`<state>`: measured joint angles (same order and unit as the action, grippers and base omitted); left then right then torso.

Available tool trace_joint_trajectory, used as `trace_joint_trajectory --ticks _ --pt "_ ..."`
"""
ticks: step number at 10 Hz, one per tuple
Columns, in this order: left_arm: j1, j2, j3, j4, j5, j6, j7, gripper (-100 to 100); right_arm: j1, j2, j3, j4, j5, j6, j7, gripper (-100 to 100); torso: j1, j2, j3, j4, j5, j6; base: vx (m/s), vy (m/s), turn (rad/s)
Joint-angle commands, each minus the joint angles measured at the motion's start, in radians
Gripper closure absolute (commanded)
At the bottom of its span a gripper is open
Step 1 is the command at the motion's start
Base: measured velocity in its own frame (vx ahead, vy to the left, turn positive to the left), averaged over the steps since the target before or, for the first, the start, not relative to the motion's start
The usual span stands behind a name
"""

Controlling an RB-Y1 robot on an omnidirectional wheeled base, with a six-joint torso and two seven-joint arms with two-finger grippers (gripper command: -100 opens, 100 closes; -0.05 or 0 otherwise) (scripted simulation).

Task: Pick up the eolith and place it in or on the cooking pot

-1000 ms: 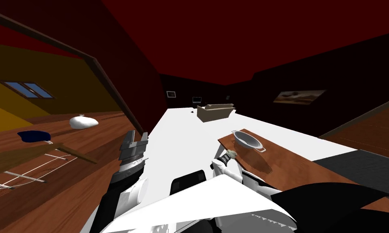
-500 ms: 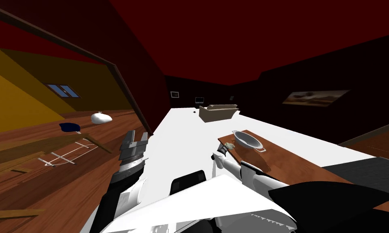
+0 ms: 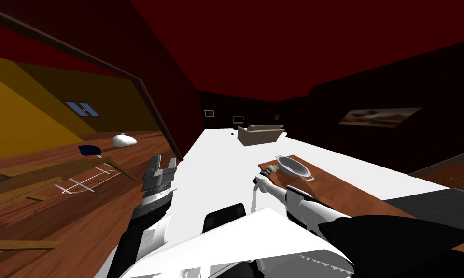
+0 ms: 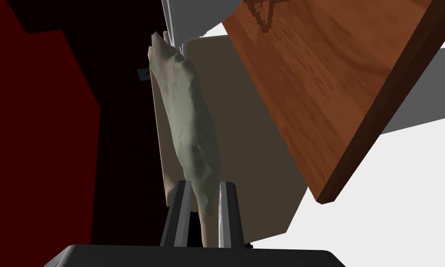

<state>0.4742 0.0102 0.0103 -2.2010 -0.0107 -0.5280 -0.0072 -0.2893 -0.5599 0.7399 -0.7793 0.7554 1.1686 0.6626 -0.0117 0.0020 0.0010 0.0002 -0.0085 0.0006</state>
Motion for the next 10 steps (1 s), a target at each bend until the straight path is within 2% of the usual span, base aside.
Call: trace_joint_trajectory --ticks 1,3,4,6,10 --pt "0.0 0.0 0.0 0.0 0.0 0.0 0.0 0 -0.031 -0.038 -0.007 0.003 -0.002 -0.049 0.031 100 0.0 0.0 0.0 0.0 0.0 0.0 -0.06 -0.095 0.03" --pt "0.0 0.0 0.0 0.0 0.0 0.0 0.0 0 -0.071 -0.086 -0.015 0.014 -0.003 -0.111 0.068 100 -0.006 0.003 0.002 0.001 -0.001 0.001 -0.072 -0.159 -0.003" --pt "0.0 0.0 0.0 0.0 0.0 0.0 0.0 0 -0.071 -0.086 -0.015 0.014 -0.003 -0.116 0.068 100 -0.008 0.002 0.002 0.001 -0.001 0.001 -0.032 -0.142 0.009" --pt "0.0 0.0 0.0 0.0 0.0 0.0 0.0 0 -0.102 -0.129 -0.024 0.026 -0.003 -0.181 0.102 100 -0.005 0.001 0.001 0.0 -0.001 0.001 -0.042 -0.115 -0.028" --pt "0.0 0.0 0.0 0.0 0.0 0.0 0.0 0 -0.136 -0.19 -0.039 0.052 -0.004 -0.294 0.155 100 -0.01 0.002 0.001 0.0 -0.002 0.002 -0.021 -0.177 -0.057"
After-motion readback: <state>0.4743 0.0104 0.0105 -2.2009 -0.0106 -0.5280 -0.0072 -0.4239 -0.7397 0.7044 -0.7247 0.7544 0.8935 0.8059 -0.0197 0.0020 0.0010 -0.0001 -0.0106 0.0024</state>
